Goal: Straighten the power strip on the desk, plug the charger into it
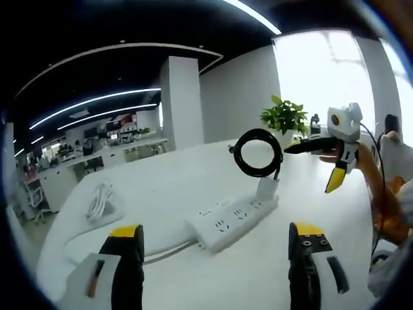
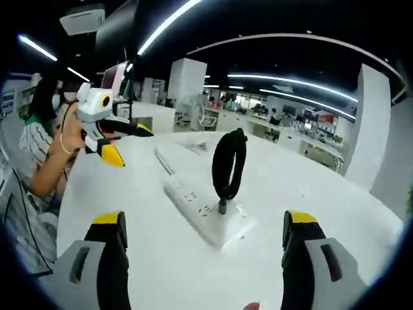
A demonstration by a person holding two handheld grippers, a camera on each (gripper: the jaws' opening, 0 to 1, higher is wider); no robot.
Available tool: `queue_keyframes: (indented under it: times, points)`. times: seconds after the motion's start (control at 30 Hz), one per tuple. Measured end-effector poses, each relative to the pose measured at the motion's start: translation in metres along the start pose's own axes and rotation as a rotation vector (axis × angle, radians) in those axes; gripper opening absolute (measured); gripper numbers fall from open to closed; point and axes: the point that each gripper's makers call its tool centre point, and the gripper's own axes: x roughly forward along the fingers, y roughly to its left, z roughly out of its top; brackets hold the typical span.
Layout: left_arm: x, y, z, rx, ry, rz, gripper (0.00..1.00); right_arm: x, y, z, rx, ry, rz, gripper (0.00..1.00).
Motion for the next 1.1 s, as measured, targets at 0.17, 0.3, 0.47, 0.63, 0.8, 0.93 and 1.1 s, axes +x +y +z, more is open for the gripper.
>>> queue_keyframes:
  times: [0.17, 0.3, 0.47, 0.63, 0.8, 0.93, 1.1]
  points:
    - [-0.013, -0.011, -0.003, 0.023, -0.010, -0.022, 0.96, -0.013, 0.012, 0.003, 0.004, -0.058, -0.028, 1.00]
    - [-0.022, -0.017, -0.004, 0.024, -0.029, -0.026, 0.96, -0.025, 0.020, 0.005, 0.009, -0.096, -0.051, 1.00]
    - [-0.033, -0.023, -0.010, 0.018, -0.055, -0.013, 0.97, -0.045, 0.029, 0.003, -0.004, -0.128, -0.084, 1.00]
    - [-0.039, -0.034, -0.016, 0.024, -0.055, -0.029, 0.97, -0.063, 0.034, 0.001, -0.005, -0.142, -0.110, 1.00]
    - [-0.047, -0.041, -0.016, 0.025, -0.067, -0.035, 0.97, -0.074, 0.037, -0.002, -0.006, -0.139, -0.119, 1.00]
    - [-0.055, -0.042, -0.017, 0.000, -0.088, -0.018, 0.97, -0.080, 0.041, -0.006, 0.023, -0.145, -0.103, 1.00]
    - [-0.066, -0.040, -0.025, -0.009, -0.085, 0.028, 0.97, -0.086, 0.045, -0.014, 0.038, -0.140, -0.115, 0.99]
